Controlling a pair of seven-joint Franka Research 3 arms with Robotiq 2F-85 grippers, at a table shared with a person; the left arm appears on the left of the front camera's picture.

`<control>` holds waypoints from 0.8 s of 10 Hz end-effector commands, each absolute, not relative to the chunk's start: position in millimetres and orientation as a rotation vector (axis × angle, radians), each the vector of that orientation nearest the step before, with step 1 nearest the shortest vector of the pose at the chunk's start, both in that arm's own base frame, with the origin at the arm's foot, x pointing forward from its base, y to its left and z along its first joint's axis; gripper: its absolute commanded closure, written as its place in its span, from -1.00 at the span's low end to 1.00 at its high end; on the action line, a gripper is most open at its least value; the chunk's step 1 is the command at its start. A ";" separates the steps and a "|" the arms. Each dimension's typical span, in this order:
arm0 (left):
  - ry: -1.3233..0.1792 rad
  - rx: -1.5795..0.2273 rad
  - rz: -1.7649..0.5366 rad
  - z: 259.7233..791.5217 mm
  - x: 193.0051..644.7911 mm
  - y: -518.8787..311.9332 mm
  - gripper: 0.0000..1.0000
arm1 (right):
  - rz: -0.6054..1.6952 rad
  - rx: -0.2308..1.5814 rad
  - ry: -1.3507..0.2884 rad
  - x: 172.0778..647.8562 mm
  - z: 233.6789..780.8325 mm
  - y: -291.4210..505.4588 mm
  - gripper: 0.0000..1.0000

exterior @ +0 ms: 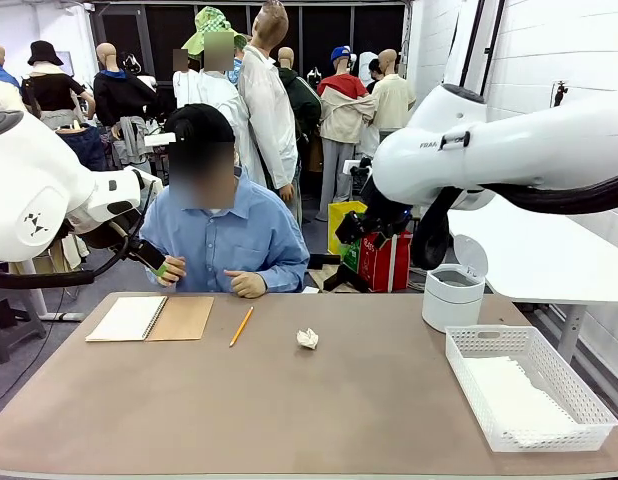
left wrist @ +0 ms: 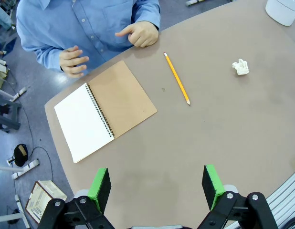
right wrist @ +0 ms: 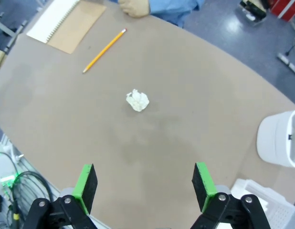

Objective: Sort the paper based on its condition.
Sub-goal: If a person hands you a paper, place it in the Organizing basket , and if it's crumpled, put it in the Trash can.

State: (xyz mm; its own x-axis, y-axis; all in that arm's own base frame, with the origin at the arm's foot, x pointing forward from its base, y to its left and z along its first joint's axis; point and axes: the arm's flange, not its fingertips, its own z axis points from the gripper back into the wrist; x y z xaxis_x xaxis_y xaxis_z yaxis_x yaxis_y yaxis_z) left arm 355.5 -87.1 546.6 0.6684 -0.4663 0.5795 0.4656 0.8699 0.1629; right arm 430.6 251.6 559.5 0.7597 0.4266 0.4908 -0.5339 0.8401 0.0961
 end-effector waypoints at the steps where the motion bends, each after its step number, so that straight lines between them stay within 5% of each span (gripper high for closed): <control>1: -0.654 -0.001 -0.523 547.1 355.8 -85.8 -1.00 | 0.507 0.194 -0.471 433.3 548.6 256.1 -1.00; 8: -0.654 -0.001 -0.523 547.1 355.8 -85.8 -1.00 | 0.526 0.222 -0.480 432.2 560.2 253.8 -1.00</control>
State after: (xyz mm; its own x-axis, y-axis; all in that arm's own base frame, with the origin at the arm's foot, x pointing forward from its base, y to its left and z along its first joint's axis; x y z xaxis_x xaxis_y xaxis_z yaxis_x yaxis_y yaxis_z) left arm 355.5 -87.1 546.6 0.6684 -0.4663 0.5795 0.4656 0.8699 0.1629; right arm 432.2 253.7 560.1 0.7581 0.4278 0.4922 -0.5294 0.8445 0.0814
